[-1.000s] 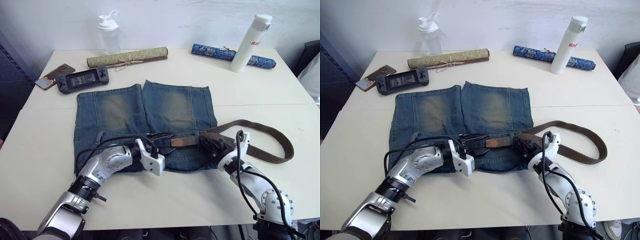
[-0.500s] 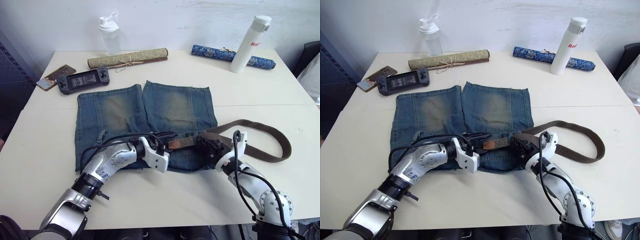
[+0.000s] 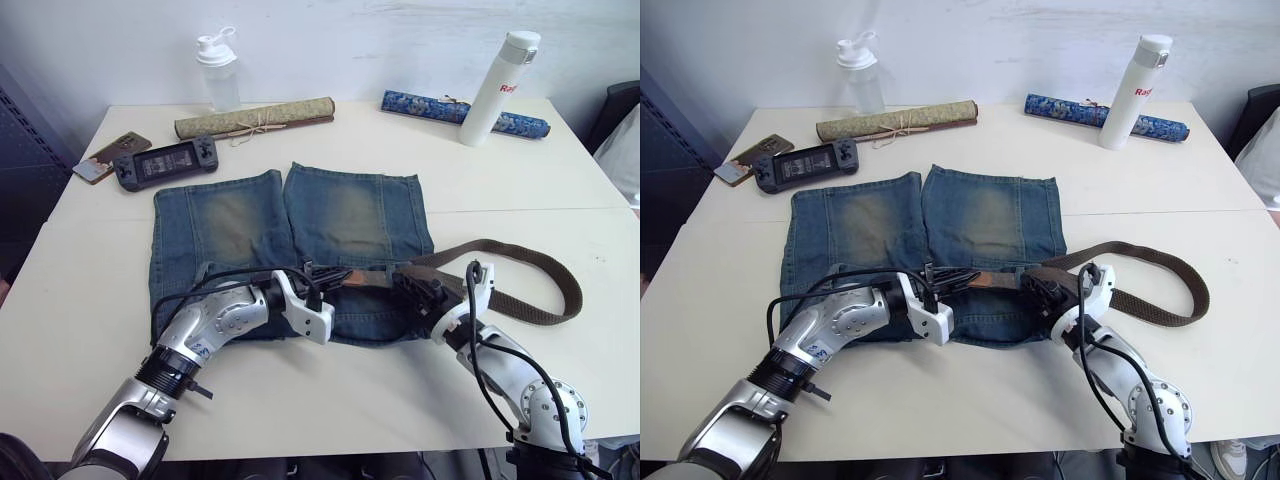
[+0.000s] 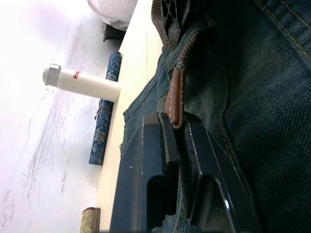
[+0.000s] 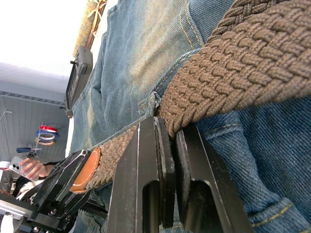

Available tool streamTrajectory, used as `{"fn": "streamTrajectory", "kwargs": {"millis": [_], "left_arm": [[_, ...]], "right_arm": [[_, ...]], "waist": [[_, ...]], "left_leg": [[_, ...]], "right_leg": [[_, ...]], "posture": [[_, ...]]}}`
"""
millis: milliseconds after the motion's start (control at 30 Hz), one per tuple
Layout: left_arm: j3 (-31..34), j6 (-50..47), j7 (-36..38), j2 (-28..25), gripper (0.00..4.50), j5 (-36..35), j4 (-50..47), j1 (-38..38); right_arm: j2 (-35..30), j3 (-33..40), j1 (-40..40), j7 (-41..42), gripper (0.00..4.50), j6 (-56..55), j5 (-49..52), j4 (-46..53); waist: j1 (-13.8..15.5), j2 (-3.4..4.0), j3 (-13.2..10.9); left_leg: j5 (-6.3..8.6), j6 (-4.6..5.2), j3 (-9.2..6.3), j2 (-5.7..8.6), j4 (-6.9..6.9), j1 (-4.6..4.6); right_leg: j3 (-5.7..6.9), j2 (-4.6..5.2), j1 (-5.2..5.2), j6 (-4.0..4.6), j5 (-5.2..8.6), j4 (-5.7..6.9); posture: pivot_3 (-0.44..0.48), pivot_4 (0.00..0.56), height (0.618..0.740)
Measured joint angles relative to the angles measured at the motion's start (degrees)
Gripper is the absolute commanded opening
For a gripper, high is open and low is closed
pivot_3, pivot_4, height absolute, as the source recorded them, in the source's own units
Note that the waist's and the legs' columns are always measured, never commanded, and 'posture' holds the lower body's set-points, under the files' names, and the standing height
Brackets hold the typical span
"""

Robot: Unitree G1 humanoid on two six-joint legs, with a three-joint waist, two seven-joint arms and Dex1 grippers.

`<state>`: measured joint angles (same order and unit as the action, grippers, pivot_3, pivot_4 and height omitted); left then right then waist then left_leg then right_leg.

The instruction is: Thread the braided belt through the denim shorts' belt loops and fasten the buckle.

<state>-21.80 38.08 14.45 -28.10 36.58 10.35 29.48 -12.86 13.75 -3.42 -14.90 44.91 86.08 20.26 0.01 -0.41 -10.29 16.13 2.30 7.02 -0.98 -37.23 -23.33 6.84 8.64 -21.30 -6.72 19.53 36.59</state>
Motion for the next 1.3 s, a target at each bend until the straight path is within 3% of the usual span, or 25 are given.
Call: {"fn": "streamTrajectory", "kwargs": {"millis": [67, 200, 333, 467, 600, 900, 1033, 1233, 1300], "left_arm": [[-0.01, -0.01, 0.00, 0.00, 0.00, 0.13, -0.13, 0.00], [-0.07, -0.06, 0.01, 0.17, 0.00, 0.20, -0.18, 0.04], [-0.09, -0.41, 0.15, 0.28, 0.00, 0.11, -0.16, 0.03], [-0.07, -0.49, 0.76, 0.14, 0.00, -0.12, -0.03, 0.08], [-0.20, -0.50, 0.82, 0.33, 0.00, -0.19, -0.02, 0.14], [-0.35, -0.66, 0.87, 0.50, 0.00, -0.20, -0.22, 0.10], [-0.36, -0.72, 0.94, 0.49, 0.00, -0.17, -0.23, 0.10], [-0.38, -0.76, 0.92, 0.49, 0.00, -0.10, -0.30, 0.10], [-0.39, -0.89, 0.91, 0.49, 0.00, 0.04, -0.47, 0.10]], "right_arm": [[-0.05, 0.24, 0.01, -0.82, 1.01, -0.33, 0.53, 0.14], [-4.36, 2.03, 0.94, -1.35, 2.90, -1.18, 3.42, 4.78], [-15.77, 6.43, 4.84, 1.66, 2.90, -0.12, 4.55, 11.01], [-28.77, 10.35, 9.13, 14.54, 2.90, 1.31, -0.67, 19.89], [-35.22, 5.47, 12.89, 22.12, 2.90, 2.17, -12.26, 24.00], [-31.67, -9.05, 11.29, 22.02, 2.90, 1.53, -33.44, 19.70], [-29.65, -11.59, 10.81, 22.51, 2.90, 1.54, -37.84, 18.01], [-26.79, -11.94, 10.42, 23.35, 0.14, 2.33, -40.38, 17.57], [-26.65, -11.83, 9.95, 23.82, 0.05, 2.72, -41.11, 17.58]], "waist": [[0.02, 0.00, 0.00], [0.11, 0.00, 0.00], [0.24, 0.00, 0.00], [0.53, 0.05, 0.04], [1.02, -0.02, 0.08], [1.34, -0.05, 0.08], [1.34, -0.05, 0.08], [1.34, -0.05, 0.09], [1.33, -0.05, 0.09]], "left_leg": [[0.00, 0.00, 0.00, 0.00, 0.00, 0.00], [0.01, 0.02, 0.00, 0.02, 0.00, -0.03], [0.04, 0.07, 0.01, 0.02, -0.01, -0.02], [0.09, 0.11, -0.02, -0.08, 0.02, 0.06], [0.08, 0.04, -0.03, -0.13, -0.01, 0.07], [0.05, -0.01, -0.02, -0.11, -0.07, 0.07], [0.05, -0.01, -0.05, -0.11, -0.09, 0.09], [0.05, -0.01, -0.11, -0.11, -0.10, 0.09], [0.06, 0.00, -0.12, -0.11, -0.11, 0.08]], "right_leg": [[-0.01, 0.00, 0.00, 0.00, 0.00, 0.00], [-0.04, 0.01, -0.01, 0.00, 0.00, -0.04], [-0.12, 0.02, 0.01, 0.00, 0.00, -0.15], [-0.14, 0.01, 0.11, 0.00, 0.00, -0.43], [-0.12, 0.01, 0.17, 0.00, 0.00, -0.53], [0.20, -0.01, 0.19, 0.01, -0.01, -0.52], [0.46, -0.02, 0.25, 0.01, -0.01, -0.52], [0.54, -0.01, 0.30, 0.01, -0.01, -0.53], [0.55, 0.00, 0.31, 0.01, -0.01, -0.54]], "posture": [[0.000, 0.150, 0.717], [0.000, 0.150, 0.717], [0.000, 0.150, 0.717], [0.000, 0.150, 0.717], [0.000, 0.150, 0.717], [0.000, 0.150, 0.717], [0.000, 0.150, 0.717], [0.000, 0.150, 0.717], [0.000, 0.150, 0.717]]}}
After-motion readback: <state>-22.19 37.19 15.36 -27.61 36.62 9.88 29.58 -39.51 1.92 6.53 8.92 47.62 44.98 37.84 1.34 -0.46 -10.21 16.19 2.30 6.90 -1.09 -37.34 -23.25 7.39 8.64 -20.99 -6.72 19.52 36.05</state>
